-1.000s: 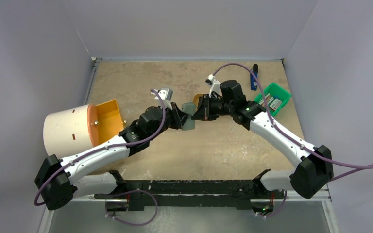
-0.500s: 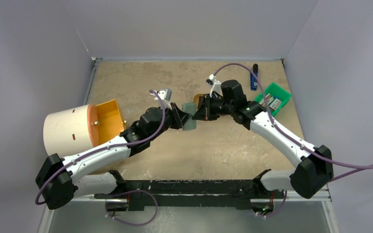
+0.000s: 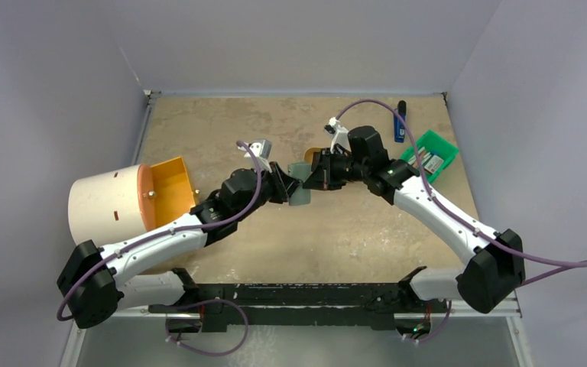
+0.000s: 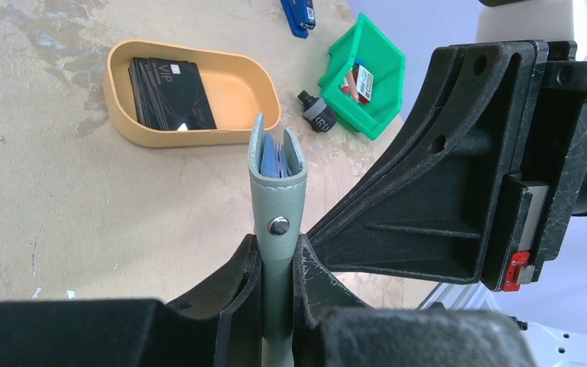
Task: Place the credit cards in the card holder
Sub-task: Close the card holder at the center of the board, then place the card holder at the center of the board.
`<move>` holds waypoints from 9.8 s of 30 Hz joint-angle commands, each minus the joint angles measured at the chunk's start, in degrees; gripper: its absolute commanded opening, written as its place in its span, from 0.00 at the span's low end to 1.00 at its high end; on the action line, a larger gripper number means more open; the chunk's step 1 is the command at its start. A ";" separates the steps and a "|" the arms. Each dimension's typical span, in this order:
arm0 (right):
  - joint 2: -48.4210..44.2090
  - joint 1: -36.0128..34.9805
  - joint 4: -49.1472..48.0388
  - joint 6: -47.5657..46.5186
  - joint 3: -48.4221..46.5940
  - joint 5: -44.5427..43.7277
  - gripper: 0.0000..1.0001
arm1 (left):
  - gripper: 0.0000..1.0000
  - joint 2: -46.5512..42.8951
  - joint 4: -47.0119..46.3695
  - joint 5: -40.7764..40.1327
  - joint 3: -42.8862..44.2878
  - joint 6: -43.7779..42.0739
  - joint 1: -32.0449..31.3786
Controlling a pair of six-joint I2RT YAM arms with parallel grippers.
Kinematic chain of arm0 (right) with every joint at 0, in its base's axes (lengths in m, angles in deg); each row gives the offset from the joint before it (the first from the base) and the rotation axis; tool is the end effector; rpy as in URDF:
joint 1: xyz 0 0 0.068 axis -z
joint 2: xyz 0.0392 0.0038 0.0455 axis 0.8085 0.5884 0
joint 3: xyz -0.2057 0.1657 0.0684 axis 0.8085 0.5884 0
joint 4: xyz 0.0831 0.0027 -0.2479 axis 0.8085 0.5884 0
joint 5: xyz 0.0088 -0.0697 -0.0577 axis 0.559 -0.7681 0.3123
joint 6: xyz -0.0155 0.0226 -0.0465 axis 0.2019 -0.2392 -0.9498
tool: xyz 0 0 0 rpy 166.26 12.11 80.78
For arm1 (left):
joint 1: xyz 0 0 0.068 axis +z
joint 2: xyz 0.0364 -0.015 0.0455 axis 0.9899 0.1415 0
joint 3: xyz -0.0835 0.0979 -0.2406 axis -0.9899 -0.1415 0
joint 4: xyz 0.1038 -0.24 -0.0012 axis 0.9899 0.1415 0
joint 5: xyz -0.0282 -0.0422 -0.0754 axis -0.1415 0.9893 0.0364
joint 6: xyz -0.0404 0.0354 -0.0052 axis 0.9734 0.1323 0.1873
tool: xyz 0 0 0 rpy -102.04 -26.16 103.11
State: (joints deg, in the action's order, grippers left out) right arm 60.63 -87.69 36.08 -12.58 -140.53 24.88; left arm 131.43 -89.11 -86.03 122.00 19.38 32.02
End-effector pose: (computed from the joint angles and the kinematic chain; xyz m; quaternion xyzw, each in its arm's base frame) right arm 0.2411 0.1798 0.3220 -0.1334 0.8323 0.4337 0.3184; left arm 0.1754 -0.2013 0.2882 0.0029 0.7789 -0.4248 0.4613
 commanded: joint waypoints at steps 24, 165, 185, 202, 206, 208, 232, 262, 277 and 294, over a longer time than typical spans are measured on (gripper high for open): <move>-19.03 -1.31 6.95 -10.72 -3.59 -2.43 0.74 | 0.00 -13.22 7.48 -17.07 3.82 -4.26 -4.03; -22.66 -2.26 -51.68 8.69 8.12 21.00 0.62 | 0.00 -15.67 -30.54 10.90 3.49 17.00 -4.03; -22.75 -3.05 -58.64 22.61 14.69 15.32 0.00 | 0.31 -17.89 -19.81 11.98 2.15 9.83 -4.05; -21.01 -3.05 -59.12 29.33 17.80 11.44 0.00 | 0.32 -22.51 -15.03 10.78 -3.19 3.20 -4.03; -20.47 -3.00 -57.86 29.52 17.18 11.52 0.00 | 0.26 -22.94 -14.70 7.80 -3.84 2.72 -4.03; -20.22 -3.00 -56.18 29.17 16.73 11.47 0.00 | 0.25 -22.95 -15.16 7.03 -4.11 2.68 -4.05; -32.52 -3.05 8.30 -5.34 8.90 -37.01 0.77 | 0.00 -12.37 23.01 -21.29 4.25 0.50 -4.06; -30.75 -3.07 -1.86 -1.90 20.22 -33.29 0.70 | 0.00 23.22 8.96 0.83 9.66 -2.04 -3.79; -28.31 -3.00 -3.24 -0.05 19.25 -30.00 0.70 | 0.00 31.09 5.10 10.05 4.90 4.73 4.02; -28.39 -3.03 -3.36 0.45 20.48 -29.29 0.70 | 0.36 23.41 23.76 -9.75 5.13 4.44 4.85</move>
State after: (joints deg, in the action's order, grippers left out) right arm 32.61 -90.71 34.66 -12.54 -120.05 -4.71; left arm 159.15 -75.49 -86.36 127.05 25.32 36.13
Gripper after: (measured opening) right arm 0.699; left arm 0.327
